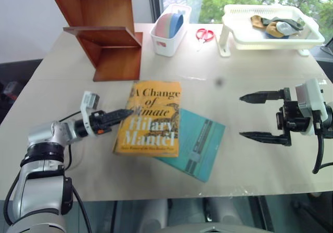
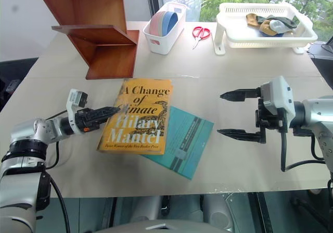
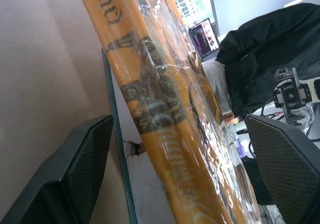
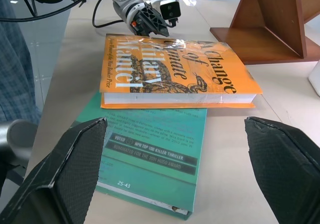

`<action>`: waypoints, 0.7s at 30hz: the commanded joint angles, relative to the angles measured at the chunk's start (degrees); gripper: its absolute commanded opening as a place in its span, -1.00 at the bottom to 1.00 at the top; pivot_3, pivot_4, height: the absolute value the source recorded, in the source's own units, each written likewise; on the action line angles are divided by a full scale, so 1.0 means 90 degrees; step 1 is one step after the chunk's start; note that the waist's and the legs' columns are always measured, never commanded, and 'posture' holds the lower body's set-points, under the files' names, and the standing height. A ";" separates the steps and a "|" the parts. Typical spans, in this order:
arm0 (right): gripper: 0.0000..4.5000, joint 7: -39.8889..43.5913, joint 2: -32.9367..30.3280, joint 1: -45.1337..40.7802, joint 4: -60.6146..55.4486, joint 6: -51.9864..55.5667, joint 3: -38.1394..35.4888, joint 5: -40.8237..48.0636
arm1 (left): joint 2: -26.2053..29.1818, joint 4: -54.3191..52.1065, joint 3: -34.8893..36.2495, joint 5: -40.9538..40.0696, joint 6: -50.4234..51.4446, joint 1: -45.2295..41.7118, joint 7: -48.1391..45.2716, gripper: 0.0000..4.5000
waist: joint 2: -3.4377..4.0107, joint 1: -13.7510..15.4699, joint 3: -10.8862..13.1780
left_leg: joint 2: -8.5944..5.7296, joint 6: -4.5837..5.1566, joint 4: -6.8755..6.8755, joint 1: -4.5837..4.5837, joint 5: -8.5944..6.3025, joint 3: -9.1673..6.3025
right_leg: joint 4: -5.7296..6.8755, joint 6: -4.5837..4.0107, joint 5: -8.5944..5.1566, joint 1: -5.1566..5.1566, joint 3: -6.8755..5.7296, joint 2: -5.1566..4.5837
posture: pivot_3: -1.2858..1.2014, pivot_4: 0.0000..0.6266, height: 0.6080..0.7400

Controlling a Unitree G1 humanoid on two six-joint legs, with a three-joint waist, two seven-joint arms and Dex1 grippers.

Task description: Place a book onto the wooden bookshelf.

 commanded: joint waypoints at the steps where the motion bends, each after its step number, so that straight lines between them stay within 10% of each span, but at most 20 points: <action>1: 1.00 -0.0067 -0.0041 -0.0207 -0.0047 -0.0112 -0.0086 0.0036 | 0.0052 0.0094 0.0228 -0.0029 -0.0090 0.0010 -0.0004 0.21 | 0.0000 -0.0005 0.0000 | 0.0000 0.0000 0.0000 0.0000 0.0000 0.0000 | 0.0000 0.0000 0.0000 0.0000 0.0000 0.0000 | 0.03 -0.52 1.00; 8: 1.00 -0.0076 0.0050 -0.0350 0.0091 -0.0144 -0.0028 0.0038 | 0.0099 -0.0024 0.0558 -0.0049 -0.0314 0.0034 0.0210 -0.94 | 0.0000 0.0004 0.0000 | 0.0000 0.0000 0.0001 0.0002 0.0000 -0.0001 | 0.0001 0.0000 0.0000 0.0001 -0.0001 -0.0001 | 0.03 -0.52 1.00; 21: 1.00 -0.0526 0.0742 -0.0863 0.1013 0.0442 -0.0668 0.1375 | -0.0244 -0.2802 0.1169 -0.0423 -0.1553 -0.1817 0.1741 -0.94 | -0.0003 0.0149 0.0002 | 0.0000 0.0002 0.0062 -0.0042 -0.0001 -0.0042 | 0.0003 0.0004 0.0003 0.0006 -0.0043 -0.0002 | 0.03 -0.52 1.00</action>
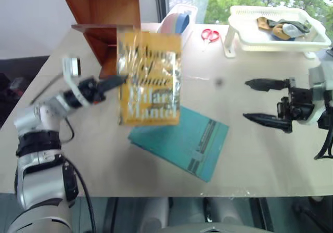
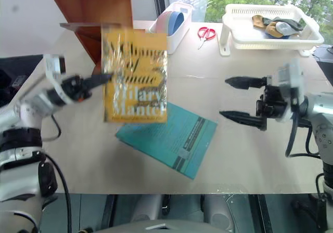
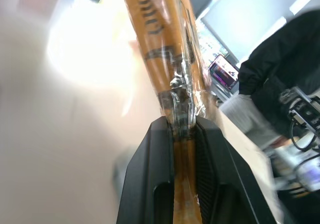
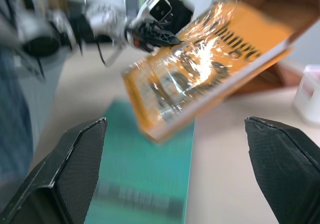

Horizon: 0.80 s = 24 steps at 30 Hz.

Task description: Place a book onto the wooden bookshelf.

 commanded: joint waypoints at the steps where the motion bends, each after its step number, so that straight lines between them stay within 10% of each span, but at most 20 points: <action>1: 1.00 -0.0190 0.0063 -0.0265 0.0161 0.0111 -0.0406 0.0419 | -0.0022 -0.0983 -0.0012 -0.0003 -0.0573 -0.0973 0.0491 -0.94 | 0.0001 -0.0012 -0.0001 | -0.0001 0.0001 0.0011 -0.0013 -0.0001 -0.0005 | -0.0001 0.0001 0.0001 -0.0005 -0.0004 0.0000 | 0.03 -0.52 1.00; 9: 1.00 -0.0483 0.0286 -0.0703 0.0656 0.0198 -0.0754 0.0928 | -0.0262 -0.1290 -0.1027 0.1606 -0.3242 -0.2369 0.1115 -0.94 | 0.0007 -0.0023 0.0003 | -0.0025 0.0002 0.0030 -0.0059 0.0000 -0.0002 | 0.0012 0.0003 0.0002 -0.0045 -0.0008 0.0008 | 0.03 -0.52 1.00; 24: 1.00 -0.0586 0.0438 -0.1163 0.1075 0.0707 -0.1273 0.2026 | 0.1640 0.1452 -0.3306 0.7037 -0.8528 -0.3684 0.3389 -0.94 | 0.0034 -0.0073 0.0013 | -0.0024 0.0004 0.0026 -0.0066 -0.0001 0.0043 | 0.0022 0.0002 0.0001 -0.0069 0.0010 0.0017 | 0.03 -0.52 1.00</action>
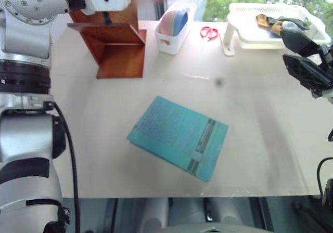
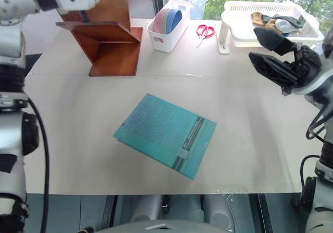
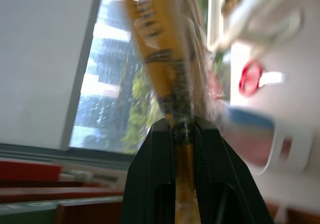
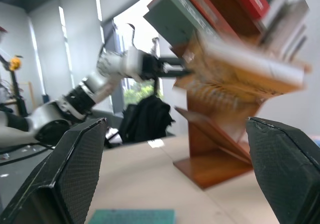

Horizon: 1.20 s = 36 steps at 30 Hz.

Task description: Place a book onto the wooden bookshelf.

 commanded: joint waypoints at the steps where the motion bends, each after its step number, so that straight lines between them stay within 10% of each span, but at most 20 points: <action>1: 1.00 0.0059 -0.0048 -0.0105 -0.0040 0.0117 -0.0229 0.0274 | 0.0359 0.0518 -0.0165 0.0807 -0.0518 -0.0369 0.0692 -0.94 | 0.0002 0.0033 0.0003 | 0.0001 0.0000 0.0000 -0.0003 0.0000 -0.0003 | 0.0003 0.0000 0.0000 -0.0003 -0.0004 0.0002 | 0.03 -0.52 1.00; 24: 1.00 0.0329 -0.0042 -0.0135 0.0071 0.0001 -0.0229 0.0015 | 0.0478 0.1008 -0.0265 0.0870 0.0588 -0.0262 -0.0138 -0.94 | -0.0001 0.0029 0.0006 | -0.0001 -0.0002 0.0042 -0.0081 0.0007 0.0000 | 0.0083 0.0001 -0.0001 -0.0095 -0.0006 0.0000 | 0.03 -0.52 1.00; 32: 1.00 0.0276 -0.0014 -0.0013 -0.0012 -0.0005 -0.0255 0.0031 | 0.0689 0.1313 -0.0467 0.1404 0.0541 -0.0295 0.0515 0.92 | -0.0001 0.0018 0.0006 | 0.0001 -0.0003 0.0044 -0.0081 0.0007 0.0000 | 0.0086 0.0001 -0.0001 -0.0096 -0.0004 0.0002 | 0.03 -0.52 1.00; 36: 1.00 0.0224 0.0015 0.0041 -0.0064 -0.0032 -0.0248 0.0027 | 0.0753 0.1428 -0.0448 0.1494 0.0368 -0.0264 0.0753 0.98 | -0.0001 0.0054 0.0006 | 0.0001 -0.0002 0.0048 -0.0082 0.0007 -0.0001 | 0.0088 0.0001 0.0000 -0.0096 -0.0006 0.0002 | 0.03 -0.52 1.00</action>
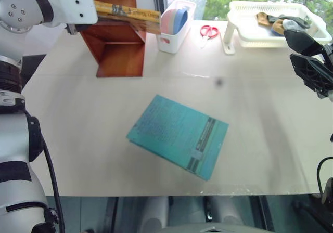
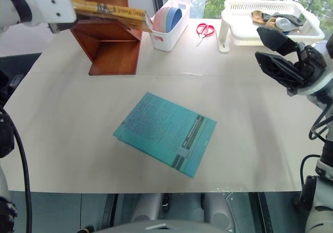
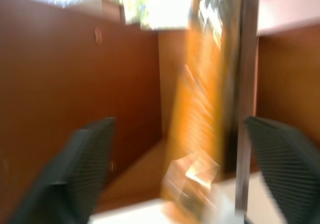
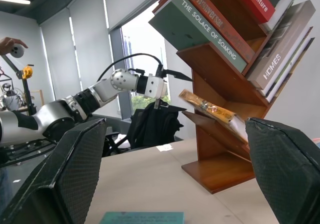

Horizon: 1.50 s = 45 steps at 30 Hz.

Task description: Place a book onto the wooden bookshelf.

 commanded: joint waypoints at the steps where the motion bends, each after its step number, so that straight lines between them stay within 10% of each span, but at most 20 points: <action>1: 1.00 -0.0062 0.0006 0.0009 -0.0266 -0.0088 -0.0228 0.0084 | 0.0198 -0.0070 0.0113 -0.0047 -0.0192 -0.0097 0.0122 0.98 | 0.0000 0.0026 0.0000 | 0.0000 0.0000 0.0003 -0.0001 0.0000 -0.0002 | 0.0001 0.0000 0.0000 0.0001 -0.0002 0.0000 | 0.03 -0.52 1.00; 12: 1.00 -0.0053 -0.0192 0.0336 -0.0271 0.0021 -0.0377 0.0045 | 0.0339 -0.2400 0.1524 -0.2217 0.1375 0.1609 -0.1240 0.98 | 0.0002 0.0005 -0.0001 | 0.0004 0.0000 0.0019 -0.0002 0.0000 -0.0001 | 0.0014 0.0000 0.0000 0.0003 -0.0001 0.0000 | 0.03 -0.52 1.00; 23: 1.00 0.0028 -0.0357 0.0082 0.0019 0.0120 -0.0286 -0.0040 | -0.1673 -0.4912 0.2451 -0.4246 0.3926 0.3313 -0.0306 0.98 | 0.0002 0.0042 -0.0002 | 0.0014 0.0005 0.0088 0.0002 0.0005 -0.0015 | 0.0088 0.0000 0.0000 0.0011 -0.0005 0.0004 | 0.03 -0.52 1.00; 35: 1.00 -0.0145 -0.0551 0.0414 -0.0364 0.0323 -0.0605 0.0110 | -0.4882 -0.1714 0.1720 -0.3800 0.2081 0.2173 0.1656 0.98 | 0.0002 0.0050 -0.0004 | -0.0007 0.0010 0.0085 0.0029 0.0012 -0.0020 | 0.0081 0.0006 0.0004 0.0041 -0.0003 -0.0002 | 0.03 -0.52 1.00; 45: 1.00 -0.0467 -0.0647 0.0847 -0.0896 0.0518 -0.1045 0.0489 | -0.5585 0.1630 0.1951 -0.3640 0.1186 0.0257 0.2871 0.98 | 0.0001 -0.0004 -0.0004 | -0.0011 0.0010 0.0075 0.0025 0.0011 -0.0017 | 0.0070 0.0007 0.0004 0.0036 -0.0001 -0.0004 | 0.03 -0.52 1.00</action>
